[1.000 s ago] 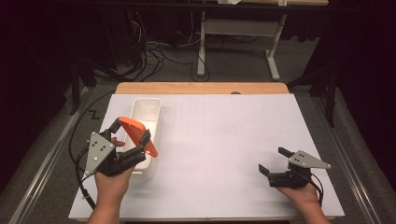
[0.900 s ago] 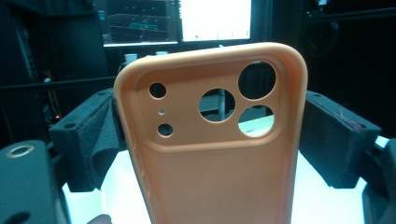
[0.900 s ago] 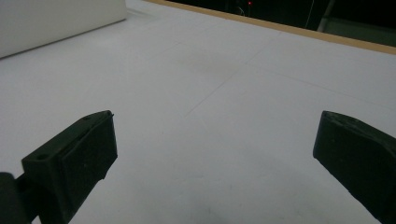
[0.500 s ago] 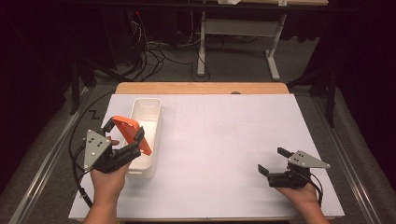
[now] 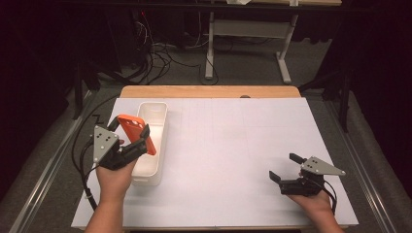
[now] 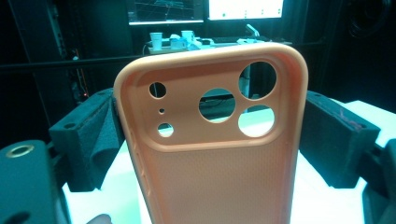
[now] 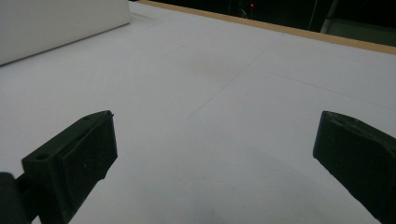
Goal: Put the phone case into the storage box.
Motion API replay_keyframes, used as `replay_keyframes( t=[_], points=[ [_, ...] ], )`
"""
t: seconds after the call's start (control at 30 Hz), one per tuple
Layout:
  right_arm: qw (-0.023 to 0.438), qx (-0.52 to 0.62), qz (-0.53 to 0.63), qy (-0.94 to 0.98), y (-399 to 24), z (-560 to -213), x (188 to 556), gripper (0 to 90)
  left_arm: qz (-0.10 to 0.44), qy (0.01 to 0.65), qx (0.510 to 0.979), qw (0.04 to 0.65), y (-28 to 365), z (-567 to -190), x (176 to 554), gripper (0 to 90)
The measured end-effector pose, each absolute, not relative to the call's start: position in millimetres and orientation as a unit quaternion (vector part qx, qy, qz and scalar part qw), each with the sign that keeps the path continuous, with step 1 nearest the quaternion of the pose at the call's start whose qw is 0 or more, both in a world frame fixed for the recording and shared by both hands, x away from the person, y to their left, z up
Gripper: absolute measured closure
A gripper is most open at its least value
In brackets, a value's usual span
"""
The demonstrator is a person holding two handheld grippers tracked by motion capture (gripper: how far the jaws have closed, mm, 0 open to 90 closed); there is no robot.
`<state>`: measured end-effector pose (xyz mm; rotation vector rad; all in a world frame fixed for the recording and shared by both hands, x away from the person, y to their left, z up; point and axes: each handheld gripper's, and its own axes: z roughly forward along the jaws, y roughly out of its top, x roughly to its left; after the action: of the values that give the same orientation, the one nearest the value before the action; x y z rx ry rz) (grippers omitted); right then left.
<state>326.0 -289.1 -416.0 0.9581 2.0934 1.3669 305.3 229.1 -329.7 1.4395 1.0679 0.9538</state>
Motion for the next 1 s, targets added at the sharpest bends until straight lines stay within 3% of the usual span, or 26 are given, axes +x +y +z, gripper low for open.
replay_keyframes(
  t=[1.0],
  points=[
    [0.231, 0.348, 0.5, 0.758, -290, -415, 326, 0.2, 0.405, 0.48, 0.591, 0.506, 223, -323, 374, 15.0]
  ],
)
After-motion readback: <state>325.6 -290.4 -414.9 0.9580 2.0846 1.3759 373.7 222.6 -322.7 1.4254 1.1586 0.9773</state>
